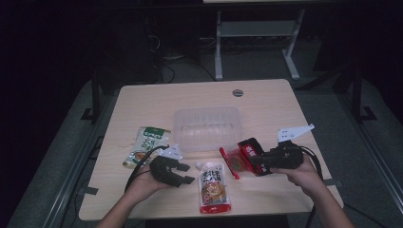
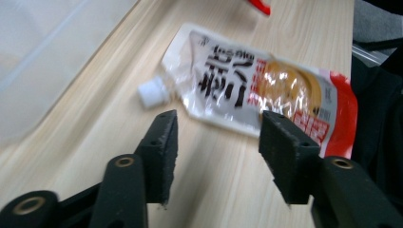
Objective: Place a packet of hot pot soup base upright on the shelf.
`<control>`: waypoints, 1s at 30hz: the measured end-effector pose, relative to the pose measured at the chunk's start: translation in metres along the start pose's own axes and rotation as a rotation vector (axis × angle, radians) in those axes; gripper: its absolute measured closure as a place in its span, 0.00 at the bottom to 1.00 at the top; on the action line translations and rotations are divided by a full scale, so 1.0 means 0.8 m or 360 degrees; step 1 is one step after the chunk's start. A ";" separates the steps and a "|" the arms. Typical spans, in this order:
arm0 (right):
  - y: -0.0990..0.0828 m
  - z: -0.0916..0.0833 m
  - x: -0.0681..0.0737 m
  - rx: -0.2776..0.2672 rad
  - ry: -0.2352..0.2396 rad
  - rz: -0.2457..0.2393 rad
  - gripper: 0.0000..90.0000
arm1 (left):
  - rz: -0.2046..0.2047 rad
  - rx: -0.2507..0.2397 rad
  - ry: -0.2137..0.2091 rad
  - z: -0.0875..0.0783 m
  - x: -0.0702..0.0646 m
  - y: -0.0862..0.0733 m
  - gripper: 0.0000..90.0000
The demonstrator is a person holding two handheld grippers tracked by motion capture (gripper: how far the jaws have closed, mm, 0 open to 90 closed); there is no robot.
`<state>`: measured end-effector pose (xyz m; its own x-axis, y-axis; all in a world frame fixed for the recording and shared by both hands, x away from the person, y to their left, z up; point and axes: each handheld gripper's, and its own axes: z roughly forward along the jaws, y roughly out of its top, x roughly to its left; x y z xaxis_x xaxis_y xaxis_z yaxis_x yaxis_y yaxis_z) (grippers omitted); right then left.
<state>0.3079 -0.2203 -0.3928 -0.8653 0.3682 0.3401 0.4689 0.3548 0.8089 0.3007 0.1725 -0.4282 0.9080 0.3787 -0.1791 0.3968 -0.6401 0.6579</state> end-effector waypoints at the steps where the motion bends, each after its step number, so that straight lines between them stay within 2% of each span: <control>1: 0.002 -0.001 0.001 -0.0003 -0.0002 0.0002 1.00 | -0.0018 -0.0012 0.0016 -0.002 0.000 -0.004 0.50; 9: 0.022 -0.001 -0.003 -0.0014 -0.0035 -0.0024 1.00 | -0.0052 0.0015 0.0083 -0.019 0.000 -0.029 0.39; 15: 0.040 -0.001 -0.007 -0.0052 -0.0055 -0.0035 1.00 | -0.0058 -0.0022 0.0106 -0.026 0.003 -0.032 0.33; 19: 0.050 -0.001 -0.010 -0.0082 -0.0069 -0.0038 1.00 | -0.0059 -0.0012 0.0117 -0.027 0.004 -0.037 0.30; 22: 0.062 -0.002 -0.015 -0.0106 -0.0091 -0.0048 1.00 | -0.0090 -0.0017 0.0136 -0.031 0.005 -0.042 0.26; 26: 0.076 -0.004 -0.021 -0.0131 -0.0116 -0.0042 1.00 | -0.0089 -0.0017 0.0166 -0.036 0.009 -0.046 0.24; 27: 0.079 -0.004 -0.022 -0.0136 -0.0128 -0.0041 1.00 | -0.0068 -0.0004 0.0174 -0.037 0.011 -0.046 0.24; 30: 0.090 -0.006 -0.028 -0.0153 -0.0164 -0.0043 1.00 | -0.0071 -0.0021 0.0174 -0.039 0.012 -0.047 0.23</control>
<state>0.3603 -0.2069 -0.3398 -0.8524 0.4475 0.2705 0.4222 0.2839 0.8609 0.2906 0.2209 -0.4322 0.8690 0.4779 -0.1280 0.4342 -0.6125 0.6606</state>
